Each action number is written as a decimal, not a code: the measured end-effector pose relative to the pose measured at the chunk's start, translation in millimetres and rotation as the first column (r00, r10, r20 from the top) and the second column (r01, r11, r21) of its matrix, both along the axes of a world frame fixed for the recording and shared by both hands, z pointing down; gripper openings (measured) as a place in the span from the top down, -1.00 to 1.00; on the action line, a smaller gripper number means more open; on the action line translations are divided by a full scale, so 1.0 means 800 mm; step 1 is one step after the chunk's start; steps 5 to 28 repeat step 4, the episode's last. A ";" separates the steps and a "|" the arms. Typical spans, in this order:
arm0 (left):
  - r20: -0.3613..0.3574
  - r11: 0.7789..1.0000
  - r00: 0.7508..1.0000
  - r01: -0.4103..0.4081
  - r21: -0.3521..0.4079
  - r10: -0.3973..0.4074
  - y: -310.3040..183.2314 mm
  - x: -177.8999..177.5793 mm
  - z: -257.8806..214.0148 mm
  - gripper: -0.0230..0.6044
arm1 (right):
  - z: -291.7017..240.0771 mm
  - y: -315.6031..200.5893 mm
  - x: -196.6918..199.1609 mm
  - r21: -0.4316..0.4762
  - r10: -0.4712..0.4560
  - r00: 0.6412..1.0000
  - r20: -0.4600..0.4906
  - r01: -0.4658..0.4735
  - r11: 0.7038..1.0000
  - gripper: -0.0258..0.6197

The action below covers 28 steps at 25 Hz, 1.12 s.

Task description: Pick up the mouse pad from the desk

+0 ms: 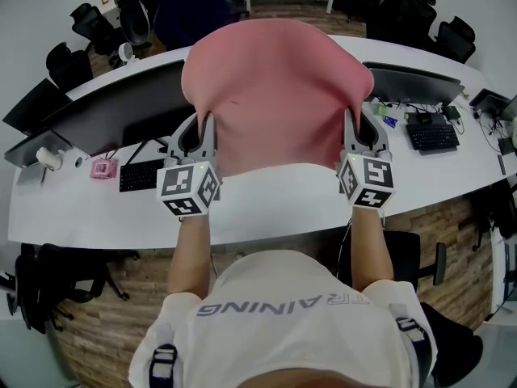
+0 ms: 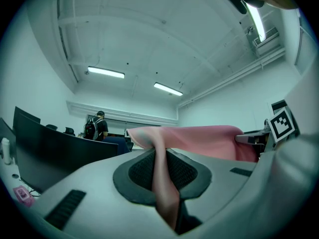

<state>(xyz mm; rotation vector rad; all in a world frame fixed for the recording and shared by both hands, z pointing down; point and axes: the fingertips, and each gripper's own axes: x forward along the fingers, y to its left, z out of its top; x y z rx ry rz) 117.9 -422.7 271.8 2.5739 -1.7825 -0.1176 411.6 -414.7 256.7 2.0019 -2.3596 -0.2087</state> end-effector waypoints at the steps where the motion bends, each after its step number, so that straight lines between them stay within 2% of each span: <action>1: 0.000 1.000 1.000 -0.001 0.000 0.001 0.000 0.001 0.000 0.68 | 0.001 0.000 0.001 0.000 0.000 1.000 0.002 0.000 1.000 0.73; 28: 0.003 1.000 1.000 -0.004 0.004 0.004 0.000 0.004 -0.002 0.68 | 0.002 0.000 0.004 0.002 0.002 1.000 0.007 -0.002 1.000 0.73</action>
